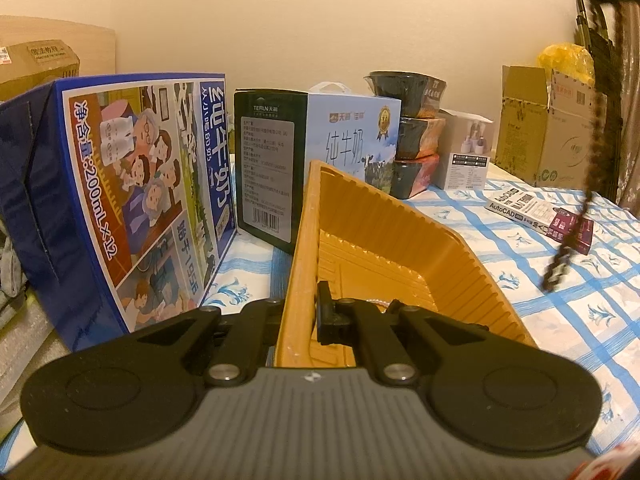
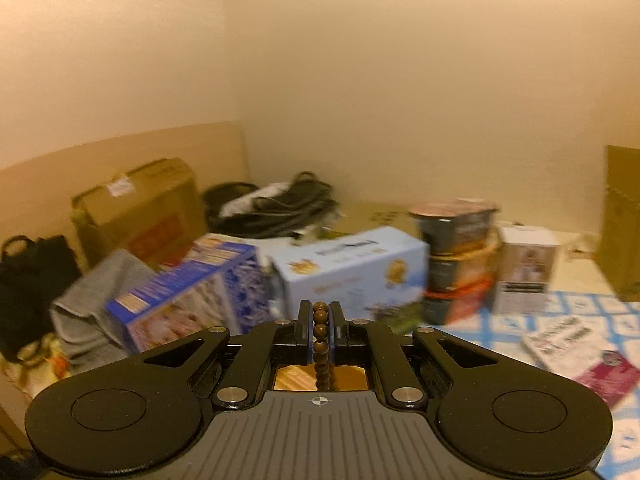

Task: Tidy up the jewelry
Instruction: 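Lift the brown bead strand and carry it over the tray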

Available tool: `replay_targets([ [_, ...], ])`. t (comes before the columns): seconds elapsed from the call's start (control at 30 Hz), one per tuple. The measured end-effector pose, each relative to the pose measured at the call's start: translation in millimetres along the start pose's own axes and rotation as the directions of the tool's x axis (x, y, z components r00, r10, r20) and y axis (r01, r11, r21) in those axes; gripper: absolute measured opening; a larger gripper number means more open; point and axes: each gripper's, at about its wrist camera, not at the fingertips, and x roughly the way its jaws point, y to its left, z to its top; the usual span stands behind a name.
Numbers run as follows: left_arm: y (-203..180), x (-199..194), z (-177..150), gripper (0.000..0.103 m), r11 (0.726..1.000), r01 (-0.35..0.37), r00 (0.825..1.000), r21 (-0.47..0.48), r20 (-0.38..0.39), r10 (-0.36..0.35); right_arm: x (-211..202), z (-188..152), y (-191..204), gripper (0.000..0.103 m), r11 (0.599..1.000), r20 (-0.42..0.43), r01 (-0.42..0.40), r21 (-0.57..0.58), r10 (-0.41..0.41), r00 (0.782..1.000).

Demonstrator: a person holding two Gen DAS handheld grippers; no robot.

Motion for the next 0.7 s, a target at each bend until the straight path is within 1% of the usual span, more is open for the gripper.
replay_targets([
  [0.2, 2, -2, -3, 0.005, 1.0, 0.001, 1.0, -0.01, -0.005, -0.001, 42, -2, 27, 0.007, 0.994, 0.0, -0.102, 0.04, 0.102, 0.995],
  [0.27, 3, -2, -3, 0.005, 1.0, 0.002, 1.0, -0.012, -0.007, -0.002, 57, -9, 30, 0.007, 0.992, -0.009, -0.111, 0.062, 0.112, 0.994],
  [0.33, 3, -3, -4, 0.005, 1.0, 0.002, 1.0, -0.011, -0.007, -0.002, 74, -21, 31, 0.007, 0.987, -0.036, -0.122, 0.101, 0.126, 0.991],
  [0.47, 3, -2, -4, 0.005, 1.0, 0.002, 1.0, -0.015, -0.006, -0.002, 101, -53, 23, 0.007, 0.974, -0.117, -0.119, 0.191, 0.143, 0.983],
  [0.6, 5, -1, -5, 0.005, 1.0, 0.001, 1.0, -0.019, -0.007, -0.002, 119, -74, 17, 0.007, 0.972, -0.192, -0.09, 0.218, 0.133, 0.972],
  [0.67, 5, -1, -5, 0.005, 1.0, 0.001, 1.0, -0.02, -0.008, -0.001, 123, -78, 17, 0.007, 0.969, -0.202, -0.088, 0.229, 0.136, 0.97],
  [0.7, 5, -1, -5, 0.005, 1.0, 0.001, 1.0, -0.02, -0.008, -0.002, 124, -77, 17, 0.007, 0.967, -0.194, -0.097, 0.235, 0.144, 0.97],
])
